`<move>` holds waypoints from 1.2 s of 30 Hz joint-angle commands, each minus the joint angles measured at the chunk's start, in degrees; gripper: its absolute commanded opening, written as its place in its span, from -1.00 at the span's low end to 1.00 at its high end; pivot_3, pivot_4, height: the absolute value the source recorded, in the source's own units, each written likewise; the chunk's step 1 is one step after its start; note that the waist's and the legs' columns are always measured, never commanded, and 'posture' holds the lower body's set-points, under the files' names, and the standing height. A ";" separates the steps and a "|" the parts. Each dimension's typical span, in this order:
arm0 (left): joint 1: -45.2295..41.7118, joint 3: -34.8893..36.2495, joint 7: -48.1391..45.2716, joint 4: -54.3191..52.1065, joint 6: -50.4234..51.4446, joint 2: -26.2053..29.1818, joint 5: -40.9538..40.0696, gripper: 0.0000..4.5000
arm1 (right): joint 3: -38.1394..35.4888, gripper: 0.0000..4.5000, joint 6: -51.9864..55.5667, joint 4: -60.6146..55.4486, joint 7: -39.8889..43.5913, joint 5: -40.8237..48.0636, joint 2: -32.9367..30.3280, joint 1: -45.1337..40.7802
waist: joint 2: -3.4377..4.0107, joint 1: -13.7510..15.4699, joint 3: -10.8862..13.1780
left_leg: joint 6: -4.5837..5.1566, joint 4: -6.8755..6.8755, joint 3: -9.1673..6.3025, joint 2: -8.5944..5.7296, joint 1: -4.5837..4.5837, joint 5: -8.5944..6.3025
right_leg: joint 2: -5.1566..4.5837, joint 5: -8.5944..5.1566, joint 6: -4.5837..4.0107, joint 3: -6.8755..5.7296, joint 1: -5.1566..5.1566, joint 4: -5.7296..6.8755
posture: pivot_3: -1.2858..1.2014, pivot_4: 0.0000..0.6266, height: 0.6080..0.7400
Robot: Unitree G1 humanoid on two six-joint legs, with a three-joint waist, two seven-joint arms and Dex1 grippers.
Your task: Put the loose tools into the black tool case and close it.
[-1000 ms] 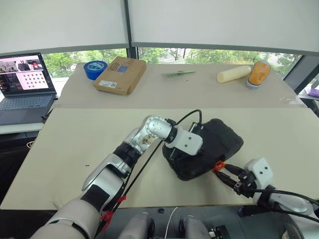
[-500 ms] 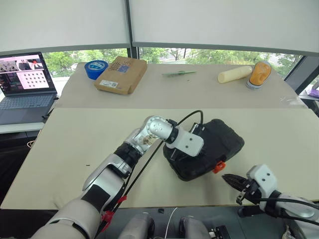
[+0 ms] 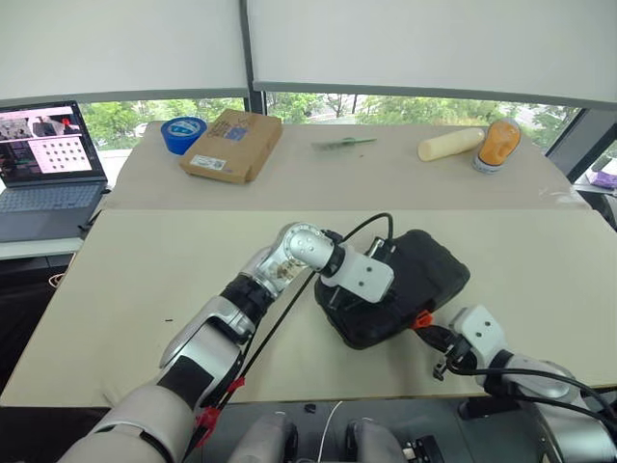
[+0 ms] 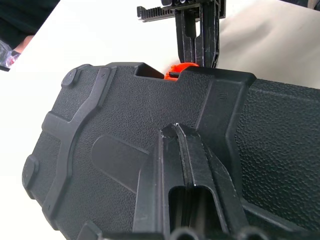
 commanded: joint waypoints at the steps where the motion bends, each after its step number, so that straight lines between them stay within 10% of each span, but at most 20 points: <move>1: 1.94 -4.24 0.18 3.89 -0.04 -0.81 4.00 -1.00 | -3.06 -0.97 -0.87 -4.84 -0.34 3.43 0.30 -2.31 | 0.01 -0.03 0.01 | 0.00 0.00 0.00 0.00 -0.01 0.00 | 0.00 0.00 0.00 0.00 -0.01 0.00 | 0.03 -0.52 0.97; 36: 1.36 -6.57 2.32 9.51 -5.61 -2.13 8.30 -1.00 | -7.08 -0.97 3.26 -9.42 2.40 5.00 -5.14 -6.90 | 0.26 -0.32 0.05 | 0.00 -0.04 0.01 0.00 -0.13 0.01 | 0.01 0.04 0.06 -0.01 -0.13 -0.02 | 0.03 -0.52 0.97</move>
